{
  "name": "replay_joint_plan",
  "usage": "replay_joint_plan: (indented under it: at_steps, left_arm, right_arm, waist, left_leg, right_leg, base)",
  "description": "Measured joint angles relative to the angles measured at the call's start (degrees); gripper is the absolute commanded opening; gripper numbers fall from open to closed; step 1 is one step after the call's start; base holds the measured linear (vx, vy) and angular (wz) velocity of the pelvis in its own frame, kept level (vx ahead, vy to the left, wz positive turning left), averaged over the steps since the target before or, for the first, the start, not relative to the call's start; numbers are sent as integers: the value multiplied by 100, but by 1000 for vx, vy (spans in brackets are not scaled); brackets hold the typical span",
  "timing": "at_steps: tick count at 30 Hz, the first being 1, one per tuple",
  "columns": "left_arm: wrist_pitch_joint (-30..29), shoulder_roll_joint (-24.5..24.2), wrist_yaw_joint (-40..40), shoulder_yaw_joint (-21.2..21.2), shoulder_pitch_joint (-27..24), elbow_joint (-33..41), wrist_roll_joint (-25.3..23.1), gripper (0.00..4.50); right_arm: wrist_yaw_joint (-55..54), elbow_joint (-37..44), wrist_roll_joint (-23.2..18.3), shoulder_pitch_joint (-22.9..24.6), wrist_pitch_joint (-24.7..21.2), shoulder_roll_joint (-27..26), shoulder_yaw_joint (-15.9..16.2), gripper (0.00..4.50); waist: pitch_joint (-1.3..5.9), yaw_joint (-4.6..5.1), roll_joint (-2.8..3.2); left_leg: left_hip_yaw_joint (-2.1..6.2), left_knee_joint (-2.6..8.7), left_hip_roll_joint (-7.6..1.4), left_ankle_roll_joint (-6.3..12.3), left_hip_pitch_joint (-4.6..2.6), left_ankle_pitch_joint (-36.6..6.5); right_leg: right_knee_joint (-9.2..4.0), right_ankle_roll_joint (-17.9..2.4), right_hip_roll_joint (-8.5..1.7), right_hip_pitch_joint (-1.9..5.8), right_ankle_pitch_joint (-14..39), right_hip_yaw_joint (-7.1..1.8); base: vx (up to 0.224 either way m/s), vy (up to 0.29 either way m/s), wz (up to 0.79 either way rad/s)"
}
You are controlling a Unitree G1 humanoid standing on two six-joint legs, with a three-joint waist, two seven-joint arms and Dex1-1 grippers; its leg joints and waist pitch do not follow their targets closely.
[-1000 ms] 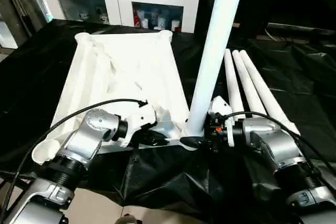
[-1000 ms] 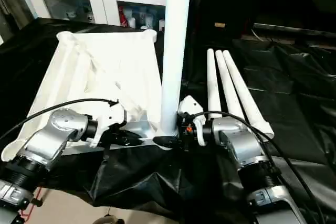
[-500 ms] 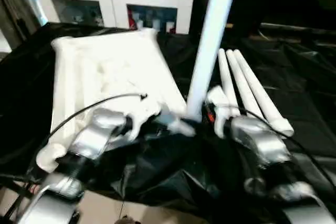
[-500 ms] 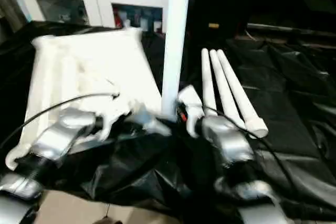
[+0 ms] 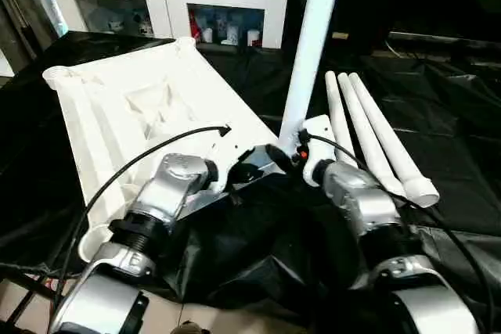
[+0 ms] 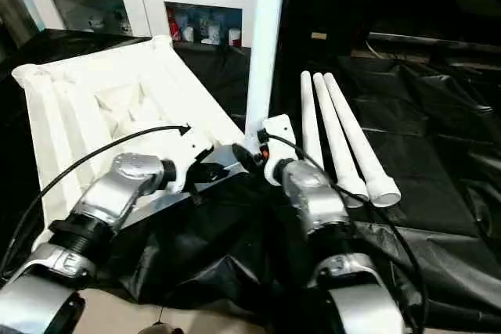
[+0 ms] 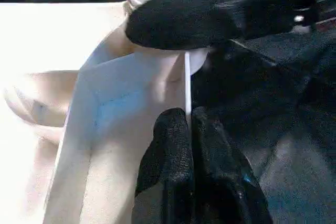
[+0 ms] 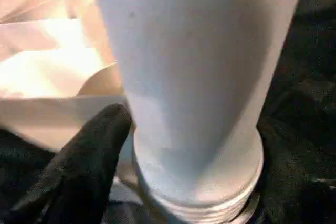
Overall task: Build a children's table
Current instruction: Rotate leg to tighten
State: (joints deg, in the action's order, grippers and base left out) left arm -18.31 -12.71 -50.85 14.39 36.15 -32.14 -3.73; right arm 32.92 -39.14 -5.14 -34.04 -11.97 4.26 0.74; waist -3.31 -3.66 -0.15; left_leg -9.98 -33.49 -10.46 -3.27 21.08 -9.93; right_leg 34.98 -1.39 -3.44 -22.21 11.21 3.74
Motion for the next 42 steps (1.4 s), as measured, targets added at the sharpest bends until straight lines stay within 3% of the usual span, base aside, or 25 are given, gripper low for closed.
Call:
replay_joint_plan:
  at_steps: [4, 11, 18, 21, 22, 27, 28, 31, 35, 39, 42]
  left_arm:
    - [121, -204, -366, 65, -193, 281, 22, 0]
    - [330, -553, -1178, 240, -436, 658, 213, 0]
    - [363, -952, -1835, 354, -667, 1046, 387, 0]
    - [363, -1068, -2013, 367, -710, 1157, 415, 0]
    - [363, -1084, -2036, 370, -717, 1183, 417, 0]
    - [363, -1134, -2067, 377, -755, 1235, 436, 0]
    - [363, -1137, -2072, 377, -757, 1235, 438, 0]
    - [361, -1159, -2079, 383, -782, 1275, 460, 0]
    - [349, -1143, -2058, 382, -798, 1269, 459, 0]
    - [332, -979, -1698, 319, -743, 1097, 399, 0]
    - [252, -677, -1166, 205, -551, 748, 282, 0]
  right_arm:
    - [847, 349, -39, 197, -40, 411, 337, 427]
    - [2339, 952, -128, 516, -105, 1182, 753, 427]
    - [3218, 1258, -330, 652, -206, 1485, 950, 427]
    - [3284, 1343, -351, 655, -264, 1496, 998, 427]
    - [3306, 1358, -356, 658, -271, 1497, 1001, 403]
    - [3385, 1376, -387, 665, -319, 1495, 1041, 376]
    - [3386, 1379, -396, 666, -335, 1494, 1044, 352]
    - [3391, 1438, -421, 706, -397, 1492, 1048, 342]
    - [3307, 1455, -442, 762, -412, 1412, 1015, 292]
    - [2732, 1299, -374, 777, -335, 1169, 847, 280]
    - [1720, 901, -316, 665, -154, 749, 551, 276]
  waist:
    - [0, -13, 0]
    - [-4, -158, 2]
    - [-8, -163, -4]
    - [-8, -166, -4]
    - [-8, -167, -4]
    - [-9, -164, -7]
    - [-9, -164, -7]
    - [-9, -166, -7]
    - [-9, -167, -7]
    - [-8, -139, -9]
    - [-5, -83, -13]
  left_leg:
    - [0, 1, 0, 3, 3, -2]
    - [0, 0, -1, 4, 6, -3]
    - [0, -4, -6, 4, 6, -2]
    - [0, -4, -7, 3, 6, -2]
    - [0, -4, -6, 3, 6, -2]
    - [-1, -3, -7, 3, 7, -2]
    - [-1, -3, -7, 3, 7, -2]
    - [-1, -3, -7, 3, 8, -2]
    - [-1, -5, -7, 3, 7, -2]
    - [-1, -11, -7, 2, -2, 0]
    - [-1, -14, -7, -2, -14, 2]
  right_leg:
    - [-4, 1, 0, 0, 1, 0]
    - [-4, 1, 0, 0, 4, 3]
    - [-1, 2, 0, 0, 4, 6]
    - [0, 2, 0, 0, 5, 7]
    - [-1, 2, 0, 0, 5, 6]
    - [-1, 2, 0, -1, 5, 7]
    - [-1, 2, 0, -1, 5, 7]
    - [-1, 2, 0, 0, 6, 7]
    - [0, 2, 0, 0, 5, 7]
    - [5, -1, 0, 4, 2, 6]
    - [11, -11, 0, 7, -6, 5]
  base:
    - [0, 0, 0]
    - [0, 0, 0]
    - [0, 0, 0]
    - [0, 0, 0]
    - [0, 0, 0]
    - [0, 0, 0]
    - [0, 0, 0]
    - [0, 0, 0]
    - [0, 0, 0]
    - [0, 0, 0]
    - [0, 0, 0]
